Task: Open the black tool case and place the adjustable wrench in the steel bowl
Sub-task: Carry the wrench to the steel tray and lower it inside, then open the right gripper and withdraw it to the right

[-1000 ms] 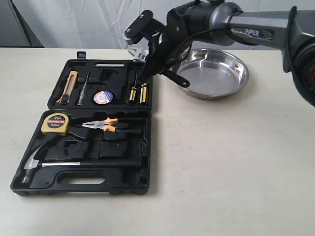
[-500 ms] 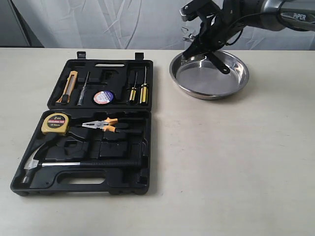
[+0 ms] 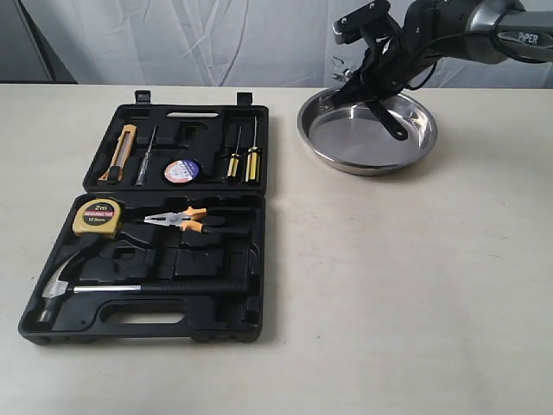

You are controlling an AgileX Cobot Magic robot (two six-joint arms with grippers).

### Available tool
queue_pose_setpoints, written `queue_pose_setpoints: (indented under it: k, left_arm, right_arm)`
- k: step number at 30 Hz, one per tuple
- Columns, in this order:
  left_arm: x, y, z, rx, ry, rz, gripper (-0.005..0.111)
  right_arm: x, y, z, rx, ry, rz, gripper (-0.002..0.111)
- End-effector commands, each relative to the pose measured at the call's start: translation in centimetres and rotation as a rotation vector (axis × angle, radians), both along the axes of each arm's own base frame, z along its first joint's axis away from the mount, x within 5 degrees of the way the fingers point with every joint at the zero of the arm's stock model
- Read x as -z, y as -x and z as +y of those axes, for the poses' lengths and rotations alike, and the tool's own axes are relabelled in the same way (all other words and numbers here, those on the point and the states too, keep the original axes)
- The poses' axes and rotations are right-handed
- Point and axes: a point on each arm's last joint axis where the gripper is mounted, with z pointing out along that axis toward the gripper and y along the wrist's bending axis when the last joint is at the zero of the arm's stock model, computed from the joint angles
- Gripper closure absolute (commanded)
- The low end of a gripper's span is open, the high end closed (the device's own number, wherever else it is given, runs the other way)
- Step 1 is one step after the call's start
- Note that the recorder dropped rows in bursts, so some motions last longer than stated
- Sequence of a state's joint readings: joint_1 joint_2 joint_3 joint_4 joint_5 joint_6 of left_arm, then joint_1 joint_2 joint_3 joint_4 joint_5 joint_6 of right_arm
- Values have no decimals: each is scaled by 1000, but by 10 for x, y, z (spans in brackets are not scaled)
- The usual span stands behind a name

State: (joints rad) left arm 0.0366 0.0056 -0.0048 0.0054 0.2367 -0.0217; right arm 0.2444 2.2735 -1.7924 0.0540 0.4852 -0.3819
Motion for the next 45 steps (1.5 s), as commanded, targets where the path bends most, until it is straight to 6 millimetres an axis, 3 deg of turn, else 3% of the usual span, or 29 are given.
queue_pose_setpoints:
  k: [1,3,13,15,18,19,26,31,37,41,45]
  left_arm:
    - [1,0,0,-2,-1,0,107]
    - [1,0,0,-2,-1,0,107]
    - [1,0,0,-2,-1,0,107]
    - [1,0,0,-2,-1,0,107]
    - [1,0,0,-2,-1,0,107]
    - [1,0,0,-2,-1,0,107]
    - [1,0,0,-2,-1,0,107]
    - [1,0,0,-2,-1,0,107]
    - [1,0,0,-2,-1,0,107]
    - [1,0,0,-2,-1,0,107]
    - [1,0,0,-2,-1,0,107]
  right_arm:
    - [-12,-5,-1,13,-26,-72,71]
    - [-12,-5,-1,19,-26,-72,63]
    - [-13,-3,-2,26,-29,-49,63]
    - [-19,0,-2,27,-28,-34,71]
    - [-35,5,-3,83,-78,-22,103]
    - [-42,6,-3,100,-97,-29,108]
    - [-102,30,-6,140,-207,-92,108]
    - [-118,84,-19,160,-245,-127,108]
    - [-125,183,-45,238,-375,-244,108]
    - [-120,245,-60,279,-440,-257,108]
    - [-123,283,-69,275,-469,-291,108]
